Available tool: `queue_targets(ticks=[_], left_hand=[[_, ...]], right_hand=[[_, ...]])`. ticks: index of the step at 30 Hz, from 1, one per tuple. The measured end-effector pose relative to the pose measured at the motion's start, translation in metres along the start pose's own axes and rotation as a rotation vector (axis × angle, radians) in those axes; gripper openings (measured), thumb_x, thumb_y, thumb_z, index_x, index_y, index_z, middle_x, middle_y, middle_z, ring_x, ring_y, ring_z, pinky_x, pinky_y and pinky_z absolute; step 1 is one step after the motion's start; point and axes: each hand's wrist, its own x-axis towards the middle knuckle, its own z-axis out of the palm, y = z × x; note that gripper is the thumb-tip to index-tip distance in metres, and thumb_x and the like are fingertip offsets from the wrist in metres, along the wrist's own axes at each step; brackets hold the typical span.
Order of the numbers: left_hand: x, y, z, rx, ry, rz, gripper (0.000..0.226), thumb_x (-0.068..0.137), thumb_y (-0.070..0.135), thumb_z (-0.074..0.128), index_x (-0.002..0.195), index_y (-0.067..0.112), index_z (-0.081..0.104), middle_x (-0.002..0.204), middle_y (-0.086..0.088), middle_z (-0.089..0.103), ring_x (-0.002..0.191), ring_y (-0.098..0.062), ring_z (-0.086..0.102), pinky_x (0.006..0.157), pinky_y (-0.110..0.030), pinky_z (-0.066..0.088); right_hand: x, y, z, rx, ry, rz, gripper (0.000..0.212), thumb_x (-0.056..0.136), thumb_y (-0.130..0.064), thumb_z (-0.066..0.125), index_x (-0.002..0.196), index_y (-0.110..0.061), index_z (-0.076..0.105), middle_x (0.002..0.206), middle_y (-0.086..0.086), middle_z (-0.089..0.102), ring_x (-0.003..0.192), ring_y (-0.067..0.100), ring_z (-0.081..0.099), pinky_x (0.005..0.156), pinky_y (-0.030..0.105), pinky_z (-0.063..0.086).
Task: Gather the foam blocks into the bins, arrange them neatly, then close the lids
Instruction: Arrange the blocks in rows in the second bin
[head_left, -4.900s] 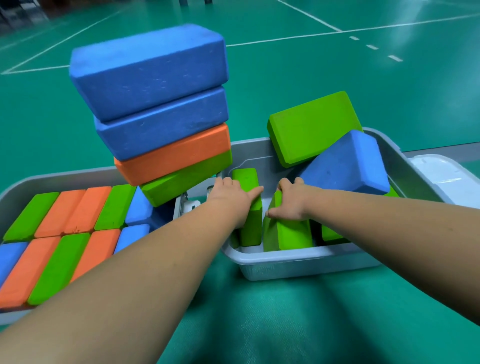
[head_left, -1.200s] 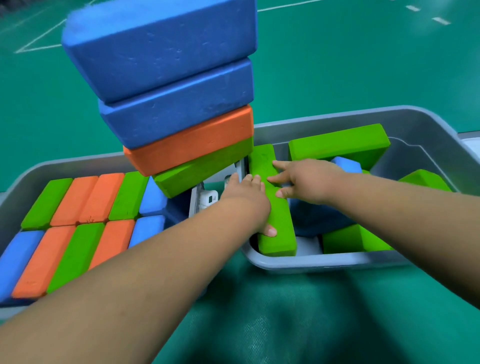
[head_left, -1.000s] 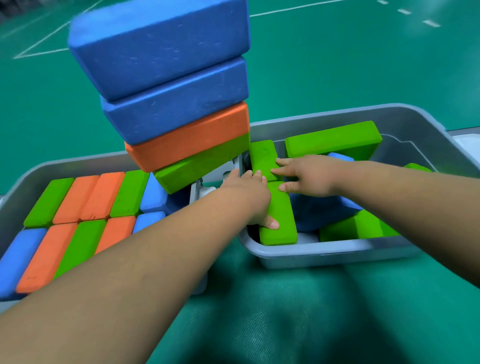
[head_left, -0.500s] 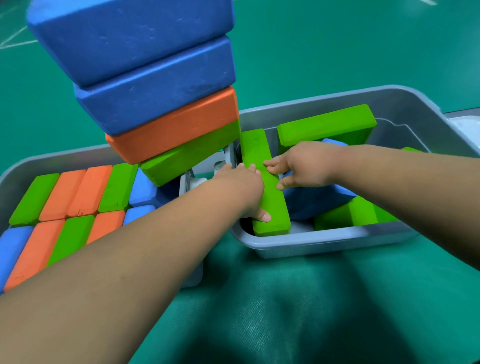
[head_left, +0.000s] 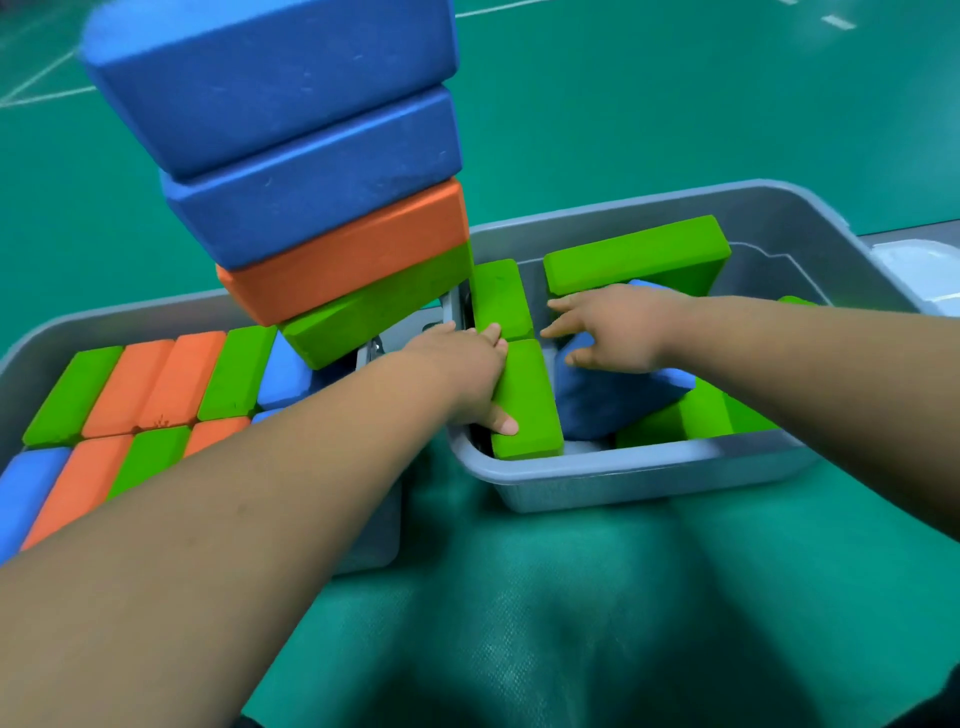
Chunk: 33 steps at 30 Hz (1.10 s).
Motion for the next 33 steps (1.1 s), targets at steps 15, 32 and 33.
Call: queue_targets(ticks=[15,32,33], left_hand=[[0.008,0.039,-0.024,-0.121,0.049,-0.023,0.068,0.097,0.062,0.058,0.135,0.006,0.055,0.141,-0.017,0.050,0.124,-0.036,0.055,0.102,-0.044,0.048],[0.013,0.024,-0.017,-0.198,0.034,-0.029,0.097,0.088,0.058,0.074,0.155,0.005,0.027,0.156,-0.012,0.034,0.135,-0.036,0.049,0.107,-0.046,0.046],[0.013,0.024,-0.015,-0.197,0.034,-0.027,0.096,0.089,0.058,0.072,0.155,0.005,0.026,0.157,-0.012,0.032,0.136,-0.037,0.049,0.107,-0.047,0.046]], right_hand=[[-0.024,0.035,0.020,0.362,-0.008,0.745,0.081,0.095,-0.052,0.063,0.148,0.000,0.031,0.128,0.020,0.058,0.095,0.039,0.060,0.073,0.041,0.045],[-0.022,0.001,-0.012,0.568,-0.188,0.551,0.098,0.072,-0.056,0.080,0.147,-0.015,0.032,0.114,0.022,0.060,0.072,0.042,0.076,0.062,0.056,0.063],[-0.021,-0.001,-0.009,0.571,-0.241,0.496,0.099,0.077,-0.057,0.081,0.151,-0.017,0.028,0.115,0.022,0.061,0.076,0.039,0.076,0.066,0.055,0.064]])
